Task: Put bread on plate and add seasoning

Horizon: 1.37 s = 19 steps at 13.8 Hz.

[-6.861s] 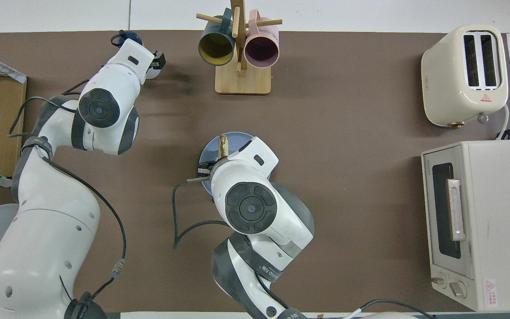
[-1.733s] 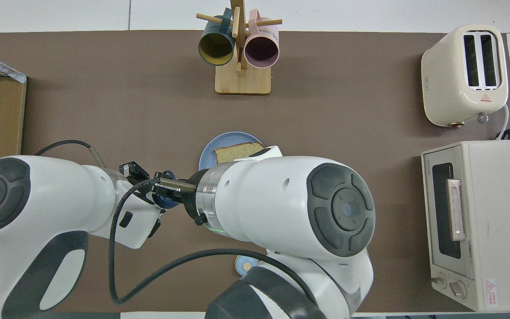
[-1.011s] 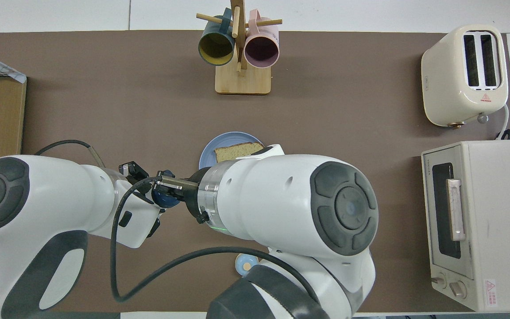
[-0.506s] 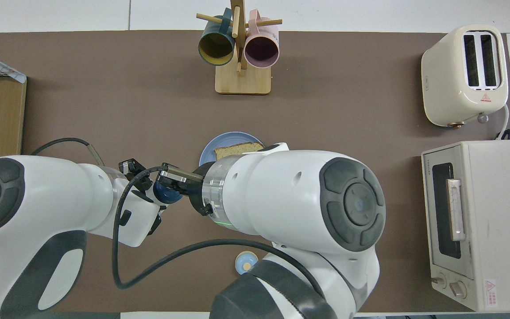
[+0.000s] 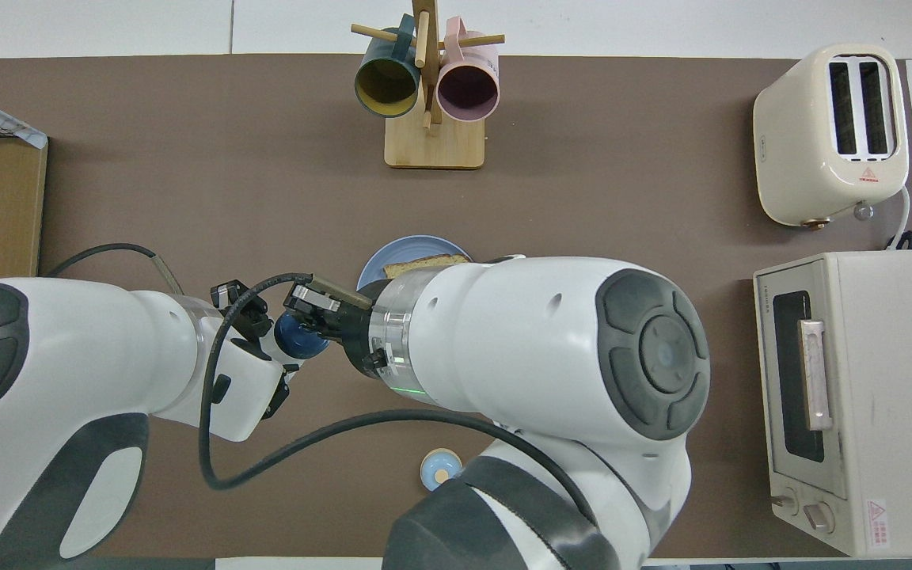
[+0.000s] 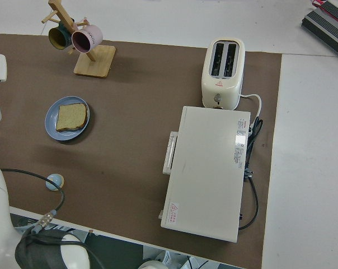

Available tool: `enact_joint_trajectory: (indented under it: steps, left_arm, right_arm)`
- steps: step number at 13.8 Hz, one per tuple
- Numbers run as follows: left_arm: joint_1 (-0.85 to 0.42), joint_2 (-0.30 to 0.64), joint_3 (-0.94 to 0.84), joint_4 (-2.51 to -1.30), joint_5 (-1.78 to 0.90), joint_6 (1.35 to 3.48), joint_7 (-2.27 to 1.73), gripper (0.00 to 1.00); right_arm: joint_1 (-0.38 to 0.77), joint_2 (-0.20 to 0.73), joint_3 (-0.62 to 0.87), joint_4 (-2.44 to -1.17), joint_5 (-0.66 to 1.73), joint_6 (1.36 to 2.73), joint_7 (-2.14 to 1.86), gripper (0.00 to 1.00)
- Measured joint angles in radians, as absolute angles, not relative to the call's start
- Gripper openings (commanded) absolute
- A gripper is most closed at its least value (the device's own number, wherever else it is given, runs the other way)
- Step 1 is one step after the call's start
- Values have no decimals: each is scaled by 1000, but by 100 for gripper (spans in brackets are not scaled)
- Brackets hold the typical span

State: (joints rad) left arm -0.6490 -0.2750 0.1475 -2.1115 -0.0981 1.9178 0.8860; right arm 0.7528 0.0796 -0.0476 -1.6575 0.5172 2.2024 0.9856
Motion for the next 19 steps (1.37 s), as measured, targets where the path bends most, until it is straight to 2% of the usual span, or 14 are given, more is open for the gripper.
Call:
enact_joint_trajectory:
  steps: [7, 13, 14, 15, 19]
  left_arm:
    - [-649, -275, 147, -2109, -98, 1920, 886, 0]
    - [-655, -276, 135, -2124, -96, 1886, 892, 0]
    - [-658, -276, 132, -2124, -96, 1885, 892, 0]
    - [-660, -276, 132, -2124, -96, 1885, 892, 0]
    - [-661, -276, 135, -2131, -96, 1869, 892, 0]
  right_arm:
    - [749, 78, -48, -1657, 519, 2215, 1004, 0]
    - [736, 77, -50, -1654, 519, 2294, 1027, 0]
    - [736, 77, -50, -1655, 519, 2294, 1027, 52]
    - [736, 77, -50, -1656, 519, 2294, 1027, 100]
    - [729, 75, -52, -1654, 518, 2291, 1027, 100]
